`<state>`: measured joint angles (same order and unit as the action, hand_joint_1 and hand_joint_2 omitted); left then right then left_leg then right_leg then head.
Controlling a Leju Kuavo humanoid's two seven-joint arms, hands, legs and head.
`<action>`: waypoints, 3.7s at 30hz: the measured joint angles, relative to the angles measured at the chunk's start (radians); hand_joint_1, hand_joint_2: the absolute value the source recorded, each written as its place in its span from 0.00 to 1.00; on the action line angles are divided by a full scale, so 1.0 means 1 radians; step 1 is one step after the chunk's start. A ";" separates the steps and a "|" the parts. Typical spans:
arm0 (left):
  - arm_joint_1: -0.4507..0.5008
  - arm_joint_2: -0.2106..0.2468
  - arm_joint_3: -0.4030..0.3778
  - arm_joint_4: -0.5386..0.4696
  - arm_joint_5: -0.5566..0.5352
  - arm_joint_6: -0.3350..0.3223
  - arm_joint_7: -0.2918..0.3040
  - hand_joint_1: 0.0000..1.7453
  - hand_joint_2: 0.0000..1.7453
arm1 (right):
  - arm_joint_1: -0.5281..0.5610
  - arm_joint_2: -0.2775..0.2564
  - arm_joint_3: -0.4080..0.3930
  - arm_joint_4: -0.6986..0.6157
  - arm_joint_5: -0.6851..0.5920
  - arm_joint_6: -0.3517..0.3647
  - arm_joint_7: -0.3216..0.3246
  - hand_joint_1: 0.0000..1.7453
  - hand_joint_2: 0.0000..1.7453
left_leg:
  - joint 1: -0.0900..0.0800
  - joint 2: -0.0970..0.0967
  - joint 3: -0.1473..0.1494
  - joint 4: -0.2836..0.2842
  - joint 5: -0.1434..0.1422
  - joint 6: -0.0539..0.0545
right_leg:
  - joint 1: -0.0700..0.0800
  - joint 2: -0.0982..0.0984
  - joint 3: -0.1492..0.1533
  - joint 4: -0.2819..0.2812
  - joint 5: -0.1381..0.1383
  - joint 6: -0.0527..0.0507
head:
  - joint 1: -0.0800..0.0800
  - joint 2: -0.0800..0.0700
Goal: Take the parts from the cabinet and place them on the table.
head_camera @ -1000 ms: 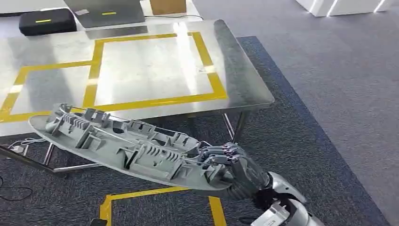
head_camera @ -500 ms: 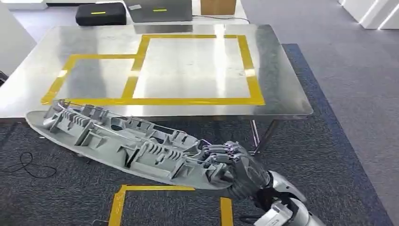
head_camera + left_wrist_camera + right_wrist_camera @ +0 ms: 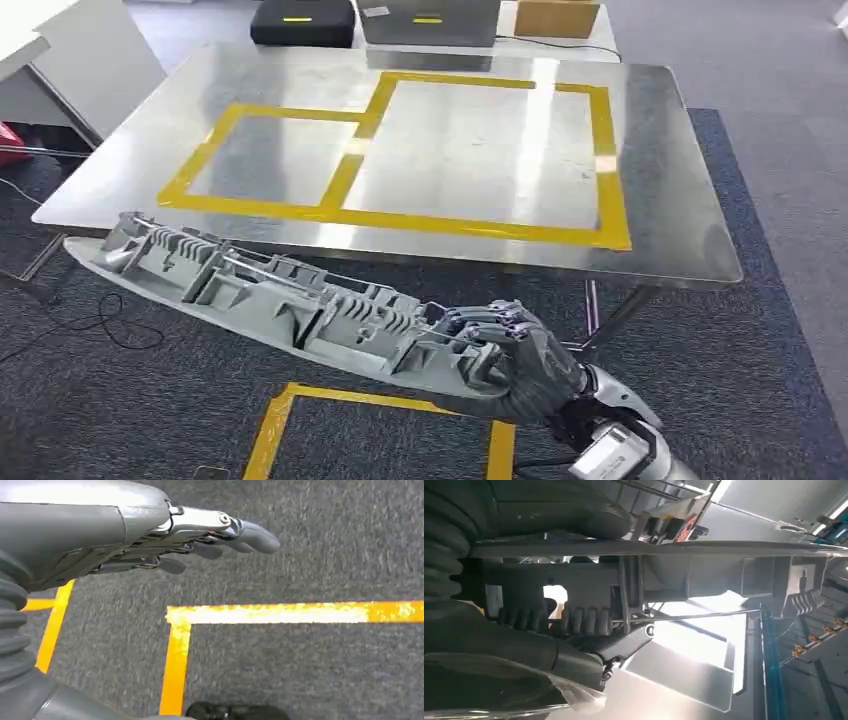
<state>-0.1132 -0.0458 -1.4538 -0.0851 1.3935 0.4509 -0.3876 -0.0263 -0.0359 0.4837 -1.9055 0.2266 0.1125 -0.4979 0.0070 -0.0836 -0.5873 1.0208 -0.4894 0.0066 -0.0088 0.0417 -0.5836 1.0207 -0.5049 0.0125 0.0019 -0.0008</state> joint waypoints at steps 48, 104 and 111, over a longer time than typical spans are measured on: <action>-0.002 -0.002 -0.029 0.000 0.042 0.014 -0.011 0.00 1.00 | 0.083 0.018 -0.136 -0.007 -0.100 -0.011 0.059 1.00 1.00 | 0.021 0.044 0.002 -0.002 0.014 0.002 | -0.013 0.026 -0.028 0.018 -0.002 0.036 | -0.011 0.000; -0.103 -0.003 -0.092 -0.010 -0.264 -0.133 0.154 0.00 1.00 | -0.748 0.127 0.347 1.203 0.827 -0.171 0.433 0.00 0.00 | -0.005 0.134 0.024 -0.008 0.009 -0.008 | -0.001 -0.063 -0.003 -0.008 0.029 0.014 | -0.001 0.000; -0.094 -0.002 -0.091 -0.012 -0.226 -0.189 0.152 0.00 1.00 | -0.758 0.156 0.351 1.305 0.823 -0.201 0.398 0.00 0.00 | -0.005 0.133 0.023 -0.008 0.011 -0.007 | -0.001 -0.065 -0.003 -0.008 0.030 0.014 | 0.000 0.000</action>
<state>-0.2074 -0.0477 -1.5446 -0.0969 1.1678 0.2616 -0.2354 -0.7838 0.1198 0.8347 -0.6001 1.0498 -0.0889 -0.1004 0.0024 0.0489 -0.5639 1.0131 -0.4789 -0.0006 -0.0097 -0.0233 -0.5866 1.0124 -0.4752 0.0262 0.0019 -0.0008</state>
